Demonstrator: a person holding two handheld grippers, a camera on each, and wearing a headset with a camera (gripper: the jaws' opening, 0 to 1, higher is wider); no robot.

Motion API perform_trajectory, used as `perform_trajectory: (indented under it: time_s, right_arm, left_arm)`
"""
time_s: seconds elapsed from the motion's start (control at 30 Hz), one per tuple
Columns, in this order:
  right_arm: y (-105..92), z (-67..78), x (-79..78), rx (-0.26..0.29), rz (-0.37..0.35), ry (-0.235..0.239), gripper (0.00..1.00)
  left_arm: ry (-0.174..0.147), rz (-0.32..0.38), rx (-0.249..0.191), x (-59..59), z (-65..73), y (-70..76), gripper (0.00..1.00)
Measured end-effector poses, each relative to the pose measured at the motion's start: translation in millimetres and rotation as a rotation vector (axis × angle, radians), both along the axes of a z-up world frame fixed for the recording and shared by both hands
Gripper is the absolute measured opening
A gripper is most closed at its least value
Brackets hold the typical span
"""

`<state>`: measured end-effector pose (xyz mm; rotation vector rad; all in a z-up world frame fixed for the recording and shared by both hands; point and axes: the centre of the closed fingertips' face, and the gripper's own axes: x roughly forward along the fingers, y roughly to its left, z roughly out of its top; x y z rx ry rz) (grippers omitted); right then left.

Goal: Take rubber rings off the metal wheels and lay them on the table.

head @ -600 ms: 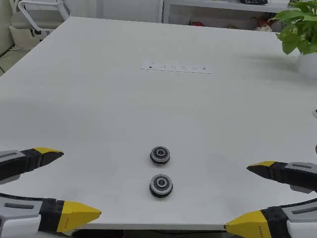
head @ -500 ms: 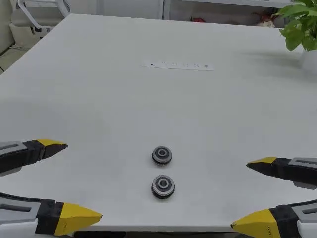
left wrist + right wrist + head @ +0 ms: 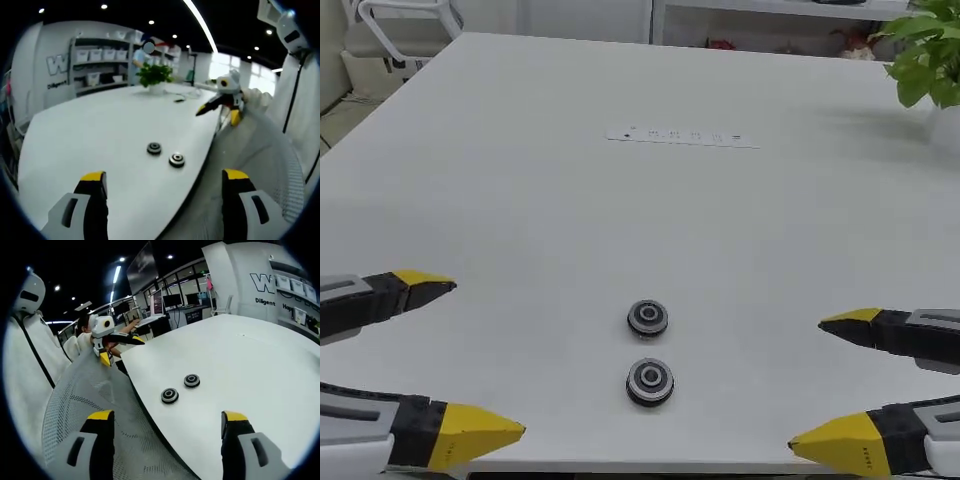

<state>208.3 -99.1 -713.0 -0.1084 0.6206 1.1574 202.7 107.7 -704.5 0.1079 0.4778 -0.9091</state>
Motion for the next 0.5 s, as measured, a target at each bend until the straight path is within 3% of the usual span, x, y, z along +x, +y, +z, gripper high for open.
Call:
perform_trajectory:
  time_s: [0.5]
  right_arm:
    - [-3.5,-10.5,-5.5,-0.022,-0.003,0.025,0.84]
  left_arm:
    - [0.028,0.017,0.002,-3.8,-10.2,4.7,0.97]
